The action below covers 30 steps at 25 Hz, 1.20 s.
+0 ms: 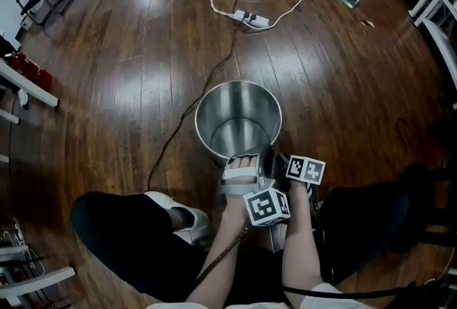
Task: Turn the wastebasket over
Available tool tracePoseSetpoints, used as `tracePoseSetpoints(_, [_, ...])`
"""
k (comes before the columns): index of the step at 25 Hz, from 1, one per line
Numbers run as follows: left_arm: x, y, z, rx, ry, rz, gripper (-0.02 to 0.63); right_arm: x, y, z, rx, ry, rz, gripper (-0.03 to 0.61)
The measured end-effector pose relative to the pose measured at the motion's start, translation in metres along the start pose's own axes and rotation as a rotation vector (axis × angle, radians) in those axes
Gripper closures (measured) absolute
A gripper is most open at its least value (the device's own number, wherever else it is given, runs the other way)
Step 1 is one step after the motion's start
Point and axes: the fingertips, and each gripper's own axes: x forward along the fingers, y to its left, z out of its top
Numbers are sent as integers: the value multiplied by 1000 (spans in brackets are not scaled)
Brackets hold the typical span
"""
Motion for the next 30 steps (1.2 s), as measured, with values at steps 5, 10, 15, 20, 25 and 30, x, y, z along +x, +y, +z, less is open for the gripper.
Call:
tracePoseSetpoints(5, [5, -25, -7, -3, -18, 26, 529, -46, -4, 20, -90, -102, -45, 526])
tracePoseSetpoints(10, [-21, 0, -17, -320, -88, -15, 474, -101, 51, 60, -198, -338, 62, 517])
tracePoseSetpoints(15, [-98, 65, -15, -550, -259, 123, 453, -178, 135, 87, -376, -577, 164, 514])
tracePoseSetpoints(20, [-188, 115, -14, -662, -440, 201, 475, -246, 201, 72, -419, -760, 233, 514])
tracePoseSetpoints(25, [-254, 120, -48, -705, -517, 204, 595, -281, 251, 16, -471, -830, 267, 568])
tracePoseSetpoints(30, [-307, 104, -66, -703, -574, 148, 597, -313, 284, -46, -588, -823, 218, 586])
